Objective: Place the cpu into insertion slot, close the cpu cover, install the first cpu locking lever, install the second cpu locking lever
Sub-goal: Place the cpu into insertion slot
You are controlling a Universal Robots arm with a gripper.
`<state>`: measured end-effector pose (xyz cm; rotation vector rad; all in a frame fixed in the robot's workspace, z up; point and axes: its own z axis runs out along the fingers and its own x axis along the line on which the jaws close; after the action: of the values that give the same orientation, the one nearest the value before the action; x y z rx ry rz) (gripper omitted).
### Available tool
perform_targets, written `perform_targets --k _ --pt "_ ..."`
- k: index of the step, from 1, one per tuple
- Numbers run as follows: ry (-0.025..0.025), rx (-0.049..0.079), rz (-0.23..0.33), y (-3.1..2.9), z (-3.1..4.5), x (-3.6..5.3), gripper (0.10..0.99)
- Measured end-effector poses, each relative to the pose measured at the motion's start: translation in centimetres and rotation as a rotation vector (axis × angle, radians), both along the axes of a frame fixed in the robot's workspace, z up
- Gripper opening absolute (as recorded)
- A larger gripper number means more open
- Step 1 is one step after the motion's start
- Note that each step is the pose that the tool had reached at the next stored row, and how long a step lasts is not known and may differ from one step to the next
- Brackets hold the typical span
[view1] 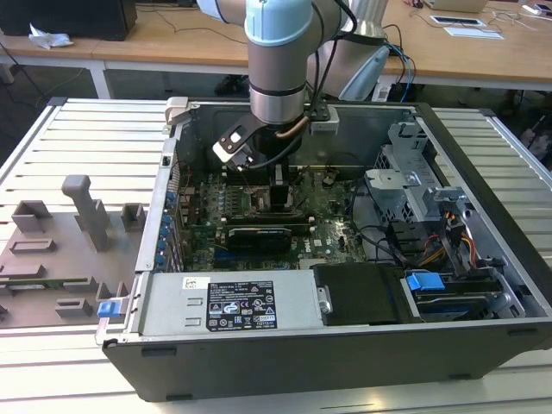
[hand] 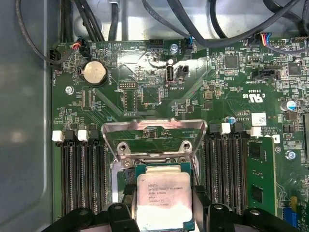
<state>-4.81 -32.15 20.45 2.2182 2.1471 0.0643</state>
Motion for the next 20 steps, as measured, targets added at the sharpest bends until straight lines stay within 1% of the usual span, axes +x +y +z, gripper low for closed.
perform_targets --k 2,6,8,12,15,20 --pt "0.0001 0.000 0.000 0.05 -0.10 -0.04 0.545" --pt "0.0000 0.000 0.000 0.42 -0.15 -0.59 0.545" --pt "-0.0001 0.000 0.000 0.50 -0.19 -0.68 0.545" --pt "0.0000 -0.001 0.000 0.53 -0.35 -0.76 0.545" --pt "0.0000 -0.010 0.005 0.53 -0.52 -0.76 0.545" --pt "0.0005 -0.011 0.005 0.52 -0.77 -0.77 0.545"
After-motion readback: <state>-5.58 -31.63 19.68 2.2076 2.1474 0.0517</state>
